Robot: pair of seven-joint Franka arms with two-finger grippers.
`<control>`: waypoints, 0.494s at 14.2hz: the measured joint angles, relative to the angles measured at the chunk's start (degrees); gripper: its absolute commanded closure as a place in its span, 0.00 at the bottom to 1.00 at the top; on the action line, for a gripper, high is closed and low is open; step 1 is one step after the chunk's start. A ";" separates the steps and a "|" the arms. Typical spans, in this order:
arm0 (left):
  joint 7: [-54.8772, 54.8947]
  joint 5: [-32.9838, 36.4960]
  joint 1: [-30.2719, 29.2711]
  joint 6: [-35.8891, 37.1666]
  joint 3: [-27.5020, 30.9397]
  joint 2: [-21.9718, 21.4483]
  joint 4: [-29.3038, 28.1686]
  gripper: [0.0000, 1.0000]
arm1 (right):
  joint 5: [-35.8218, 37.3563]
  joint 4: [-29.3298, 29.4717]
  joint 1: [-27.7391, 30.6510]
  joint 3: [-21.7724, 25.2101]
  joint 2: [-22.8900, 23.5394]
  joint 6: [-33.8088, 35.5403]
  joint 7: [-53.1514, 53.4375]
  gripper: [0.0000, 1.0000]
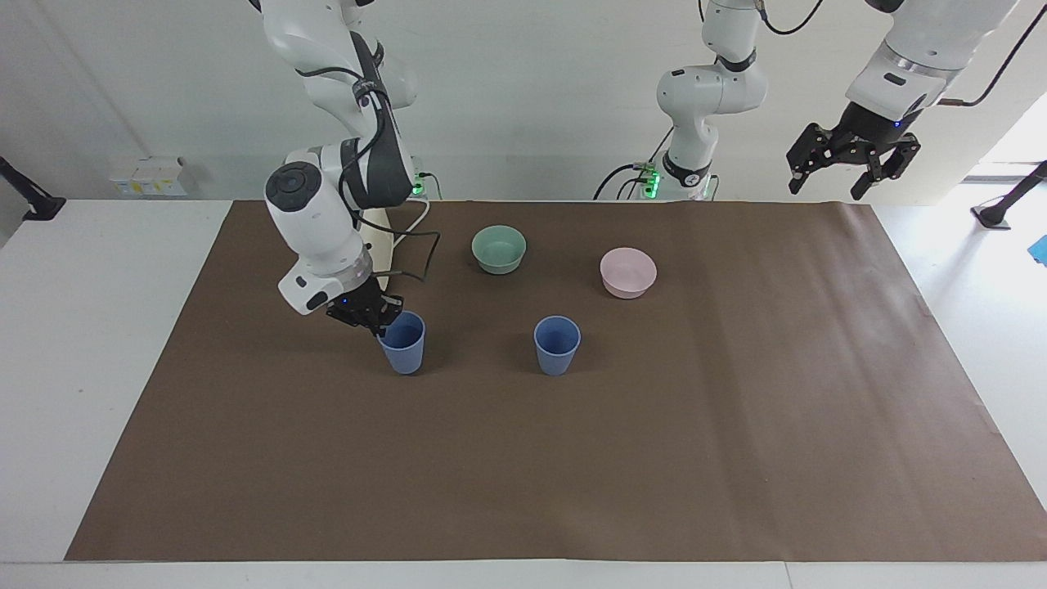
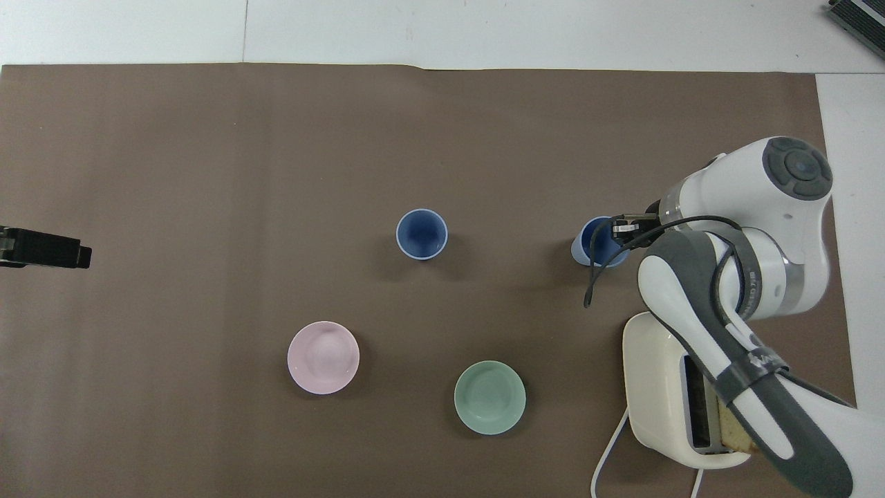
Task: Stack blue cups with both arms
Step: 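Carry the blue cup with the right gripper over the first cup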
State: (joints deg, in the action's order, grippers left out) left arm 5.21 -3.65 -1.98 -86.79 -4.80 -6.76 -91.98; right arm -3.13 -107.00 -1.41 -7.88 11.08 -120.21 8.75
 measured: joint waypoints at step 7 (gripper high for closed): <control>0.00 0.00 0.00 0.00 -0.16 0.00 0.00 0.00 | -0.10 9.29 -6.31 -0.19 0.00 5.14 8.85 1.00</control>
State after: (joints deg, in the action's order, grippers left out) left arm 5.21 -3.65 -1.98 -86.79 -4.96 -6.76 -91.98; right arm -3.24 -97.71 -7.73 -8.07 11.08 -115.07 17.59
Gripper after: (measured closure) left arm 0.000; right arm 0.952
